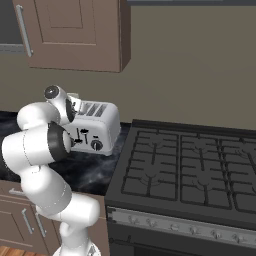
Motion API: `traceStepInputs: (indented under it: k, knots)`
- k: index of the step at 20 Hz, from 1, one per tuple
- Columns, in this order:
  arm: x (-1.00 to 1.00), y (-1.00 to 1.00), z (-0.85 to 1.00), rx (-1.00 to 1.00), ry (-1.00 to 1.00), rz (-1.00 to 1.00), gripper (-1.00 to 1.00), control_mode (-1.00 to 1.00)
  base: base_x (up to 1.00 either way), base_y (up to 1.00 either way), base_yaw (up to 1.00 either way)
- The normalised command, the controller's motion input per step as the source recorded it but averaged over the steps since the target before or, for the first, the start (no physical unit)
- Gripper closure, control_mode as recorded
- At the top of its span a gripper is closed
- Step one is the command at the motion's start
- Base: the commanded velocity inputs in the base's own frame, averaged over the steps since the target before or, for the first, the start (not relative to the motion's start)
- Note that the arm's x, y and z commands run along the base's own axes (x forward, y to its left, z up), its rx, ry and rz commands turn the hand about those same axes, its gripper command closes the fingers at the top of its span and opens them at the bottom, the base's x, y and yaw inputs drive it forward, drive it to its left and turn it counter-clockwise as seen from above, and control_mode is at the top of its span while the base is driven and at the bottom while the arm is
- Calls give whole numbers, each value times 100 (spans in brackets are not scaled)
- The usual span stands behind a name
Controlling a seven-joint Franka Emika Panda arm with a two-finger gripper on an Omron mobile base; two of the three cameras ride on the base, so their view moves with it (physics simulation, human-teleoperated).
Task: Start the toaster. Once the lever pops up, take the bread to the plate on the dining counter.
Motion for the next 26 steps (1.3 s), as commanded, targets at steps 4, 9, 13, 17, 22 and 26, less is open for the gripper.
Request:
traceStepInputs:
  k: [4,9,13,17,22,26]
  knots:
    - [0,0,0,0,0,0,-100,-100,0,0,0]
    - [0,0,0,0,0,0,-100,-100,0,0,0]
    - [0,0,0,0,0,0,-100,-100,0,0,0]
    - [0,0,0,0,0,0,-100,-100,0,0,0]
    - [0,0,0,0,0,0,-100,-100,0,0,0]
    - [0,0,0,0,0,0,-100,-100,0,0,0]
